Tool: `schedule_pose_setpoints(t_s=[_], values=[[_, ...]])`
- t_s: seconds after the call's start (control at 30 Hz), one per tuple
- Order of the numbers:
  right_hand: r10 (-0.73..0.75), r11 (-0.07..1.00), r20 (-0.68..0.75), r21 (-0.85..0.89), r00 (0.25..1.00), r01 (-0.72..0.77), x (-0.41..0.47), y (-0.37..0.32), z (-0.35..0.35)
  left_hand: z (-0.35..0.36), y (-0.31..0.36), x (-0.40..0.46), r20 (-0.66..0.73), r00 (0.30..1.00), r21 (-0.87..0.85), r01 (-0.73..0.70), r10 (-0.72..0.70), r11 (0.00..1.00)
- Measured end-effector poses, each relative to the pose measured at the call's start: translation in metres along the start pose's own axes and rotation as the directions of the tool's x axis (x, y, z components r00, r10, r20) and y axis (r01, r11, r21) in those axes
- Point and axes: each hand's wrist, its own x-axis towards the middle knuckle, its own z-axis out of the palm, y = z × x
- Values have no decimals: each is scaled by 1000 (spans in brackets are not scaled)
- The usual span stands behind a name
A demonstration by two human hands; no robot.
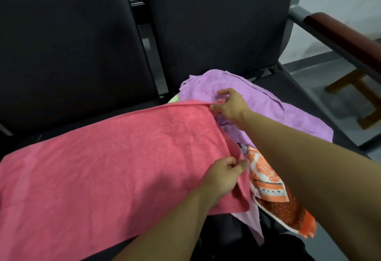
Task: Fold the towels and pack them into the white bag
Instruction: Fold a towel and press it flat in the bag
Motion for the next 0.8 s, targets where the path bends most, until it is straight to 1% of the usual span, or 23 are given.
schedule_pose_setpoints(t_s=[0.03, 0.07, 0.1, 0.17, 0.2, 0.23, 0.27, 0.33, 0.37, 0.4, 0.47, 0.57, 0.63, 0.7, 0.8], values=[[50, 998, 22, -35, 999, -49, 0, 0, -2, -2, 1, -3, -5, 999, 15, -45, 45, 999], [87, 991, 64, -105, 994, -80, 1, 2, -5, -5, 2, -5, 1, 996, 14, -86, 86, 996], [84, 975, 105, -212, 991, -61, 0, 2, -9, -8, 3, -7, 9, 995, 6, -104, 104, 995], [30, 910, 147, -414, 989, 34, 0, 0, -19, -13, 7, -12, 35, 991, -12, -128, 128, 992], [1, 886, 125, -461, 992, 57, -2, -3, -23, -14, 7, -13, 42, 990, -24, -137, 138, 990], [-37, 885, 92, -460, 995, 76, -1, -5, -26, -14, 9, -16, 50, 988, -37, -144, 145, 989], [-68, 904, 53, -420, 996, 84, -1, -7, -28, -14, 11, -19, 63, 986, -39, -149, 152, 988], [-93, 975, -12, -206, 996, 89, 1, -12, -30, -12, 12, -22, 98, 984, -65, -144, 150, 987], [-95, 991, -47, -95, 994, 90, 1, -15, -29, -11, 14, -25, 116, 982, -75, -141, 149, 987], [-86, 996, -88, -27, 992, 84, 2, -18, -29, -9, 14, -26, 127, 979, -74, -152, 161, 986], [-69, 997, -154, 28, 986, 74, 2, -23, -31, -3, 18, -30, 142, 975, -92, -161, 173, 983], [-69, 998, -217, -18, 974, 67, 2, -25, -41, 10, 31, -36, 145, 971, -141, -169, 189, 976], [-34, 999, -248, 5, 968, 36, 1, -24, -52, 18, 36, -38, 146, 969, -190, -170, 199, 967], [36, 994, -247, 110, 968, -9, -1, -20, -66, 25, 41, -41, 146, 968, -214, -172, 205, 962], [155, 940, -216, 332, 964, -77, -5, -17, -86, 35, 47, -48, 133, 970, -203, -172, 201, 964]])
